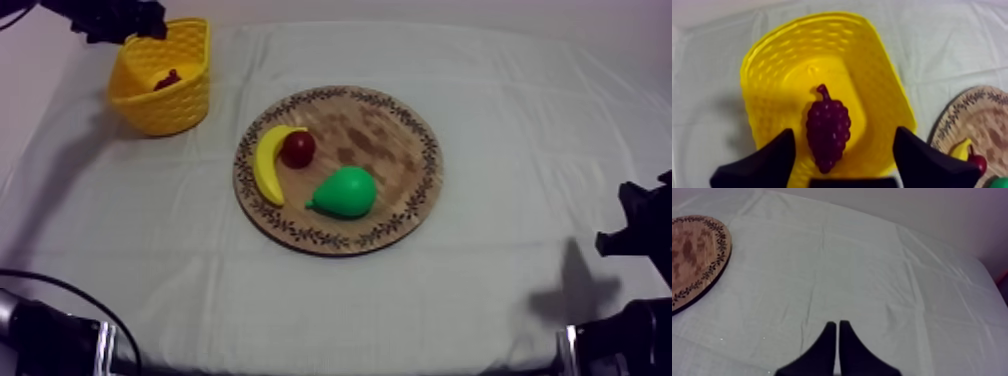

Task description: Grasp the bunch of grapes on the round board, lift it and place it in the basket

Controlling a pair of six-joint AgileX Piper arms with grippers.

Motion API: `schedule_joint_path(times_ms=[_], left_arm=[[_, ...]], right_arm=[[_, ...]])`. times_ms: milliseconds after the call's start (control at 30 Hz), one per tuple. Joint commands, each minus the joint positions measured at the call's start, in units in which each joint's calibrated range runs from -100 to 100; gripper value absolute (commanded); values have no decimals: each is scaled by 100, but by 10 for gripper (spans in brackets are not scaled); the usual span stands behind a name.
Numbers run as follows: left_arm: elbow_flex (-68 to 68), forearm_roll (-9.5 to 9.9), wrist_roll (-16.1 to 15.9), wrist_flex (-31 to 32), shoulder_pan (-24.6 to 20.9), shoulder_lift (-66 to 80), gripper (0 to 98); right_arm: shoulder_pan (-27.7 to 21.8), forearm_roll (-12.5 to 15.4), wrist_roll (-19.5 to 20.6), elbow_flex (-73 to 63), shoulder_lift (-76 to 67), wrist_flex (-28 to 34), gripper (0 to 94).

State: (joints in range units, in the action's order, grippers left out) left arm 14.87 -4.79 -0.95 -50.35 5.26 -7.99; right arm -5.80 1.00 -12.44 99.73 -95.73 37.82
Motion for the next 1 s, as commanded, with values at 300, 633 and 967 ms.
schedule_joint_path(times_ms=[300, 633, 967], left_arm=[[1647, -40, -8, 276, 140, 1873, 376], [3513, -464, -518, 588, -97, 3785, 39], [5725, -528, -829, 1554, -191, 5995, 1]], right_arm=[[-2, 0, 1, 4, -2, 0, 2], [-2, 0, 1, 4, -2, 0, 2], [-2, 0, 1, 4, -2, 0, 2]])
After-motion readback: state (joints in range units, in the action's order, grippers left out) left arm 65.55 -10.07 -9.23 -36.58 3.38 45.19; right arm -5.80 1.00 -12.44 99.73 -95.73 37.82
